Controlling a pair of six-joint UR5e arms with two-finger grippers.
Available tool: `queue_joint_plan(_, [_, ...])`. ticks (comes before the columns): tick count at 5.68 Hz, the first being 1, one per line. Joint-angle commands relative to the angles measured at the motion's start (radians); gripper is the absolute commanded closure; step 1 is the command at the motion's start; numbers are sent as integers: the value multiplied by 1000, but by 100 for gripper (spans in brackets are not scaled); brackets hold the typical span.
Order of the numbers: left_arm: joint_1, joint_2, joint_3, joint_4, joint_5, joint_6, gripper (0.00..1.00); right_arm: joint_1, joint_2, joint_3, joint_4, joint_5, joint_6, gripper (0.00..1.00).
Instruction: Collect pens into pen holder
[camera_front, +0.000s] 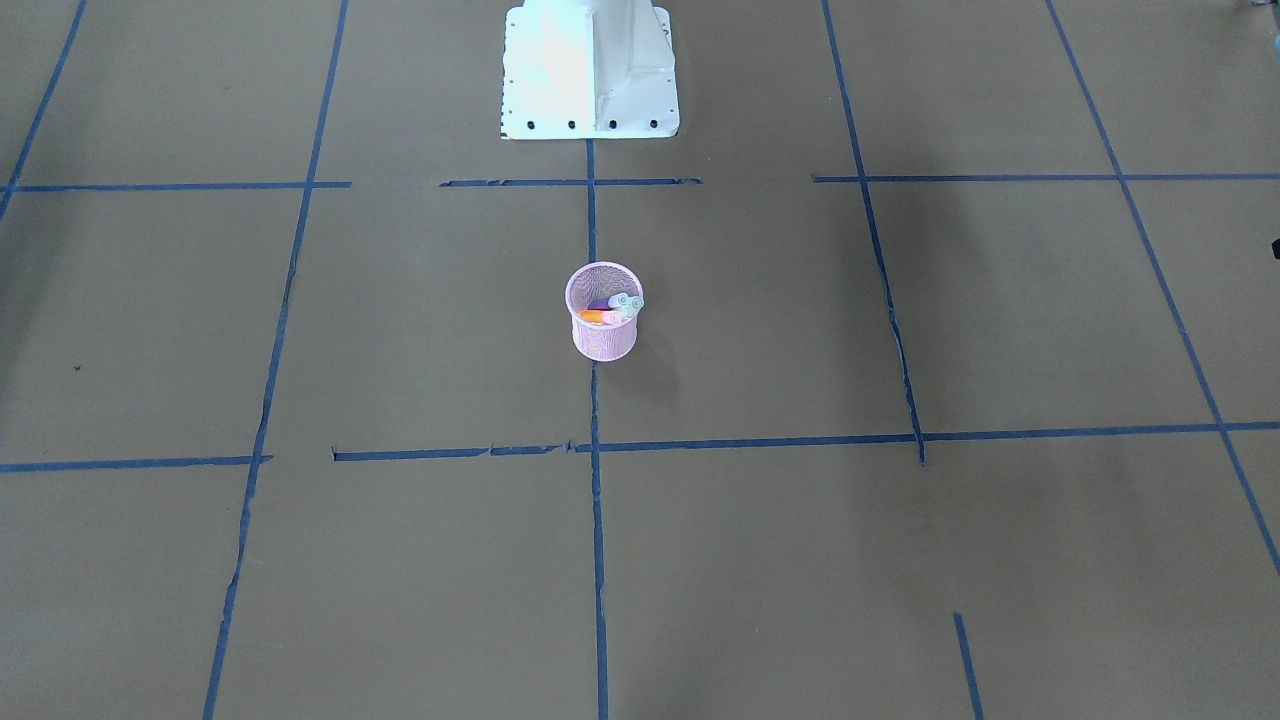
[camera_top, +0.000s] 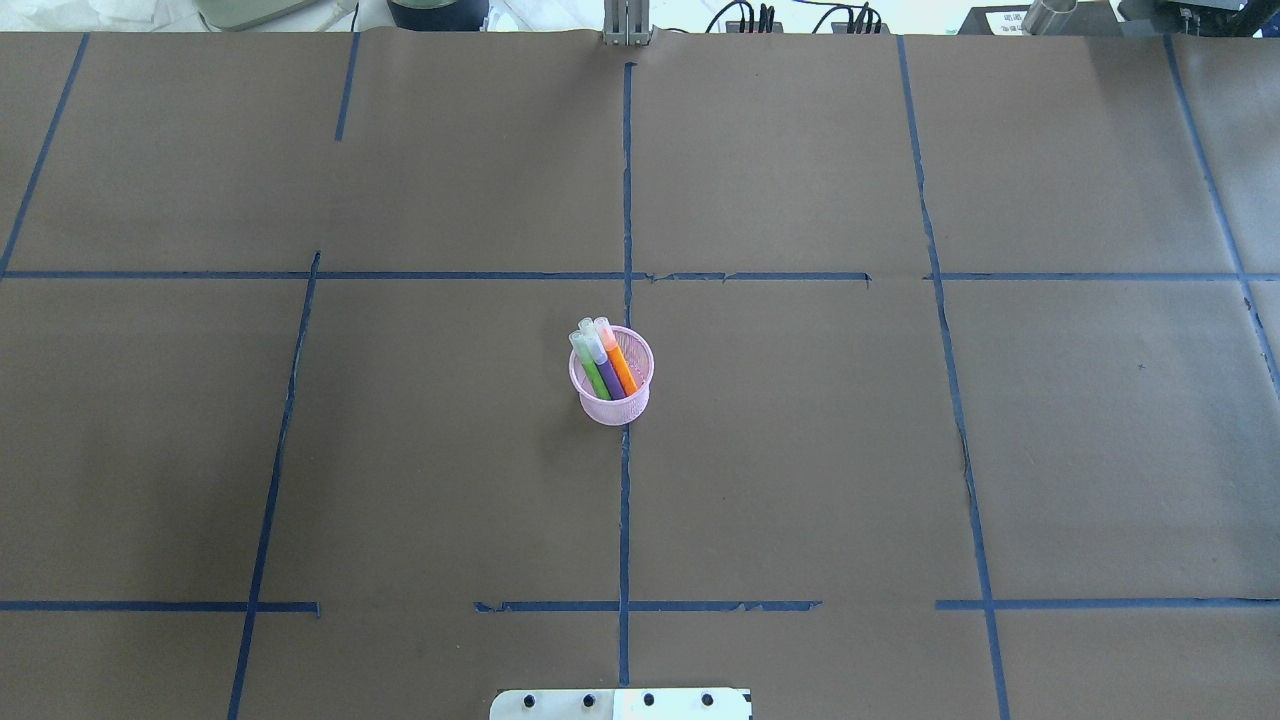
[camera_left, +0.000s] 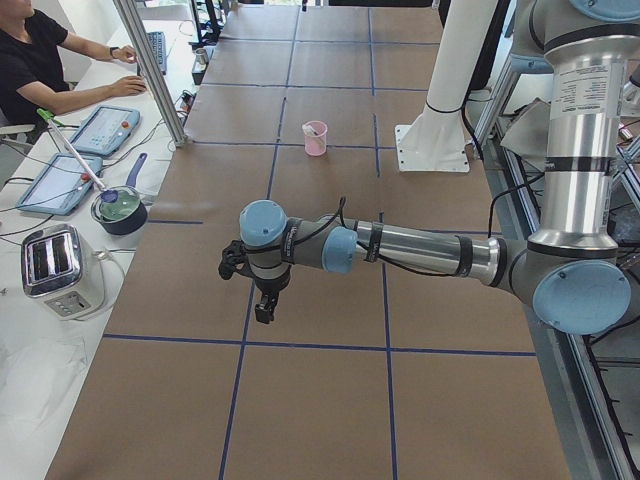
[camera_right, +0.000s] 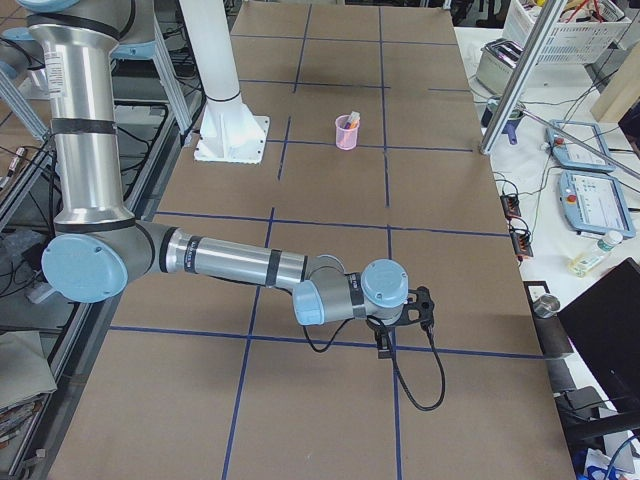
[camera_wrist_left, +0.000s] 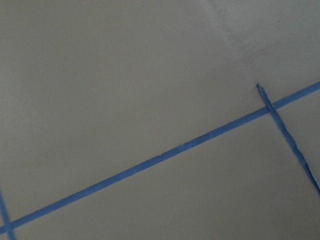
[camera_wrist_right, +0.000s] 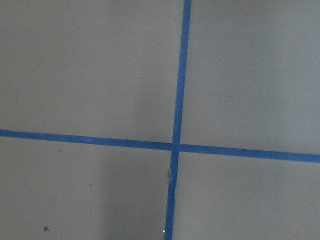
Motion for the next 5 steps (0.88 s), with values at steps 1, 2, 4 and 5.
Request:
queue_joint_plan(1, [-6, -9, -2, 121, -4, 4, 0, -11, -2, 54, -146, -4, -32, 1])
queue_joint_plan(2, [-14, 3, -11, 131, -4, 9, 0, -8, 0, 59, -183, -17, -89, 1])
queue_joint_plan(4, [-14, 3, 7, 120, -5, 3, 0, 5, 4, 233, -454, -86, -200, 0])
queue_joint_plan(5, [-12, 3, 13, 118, -2, 1, 0, 24, -32, 333, -590, -91, -223, 0])
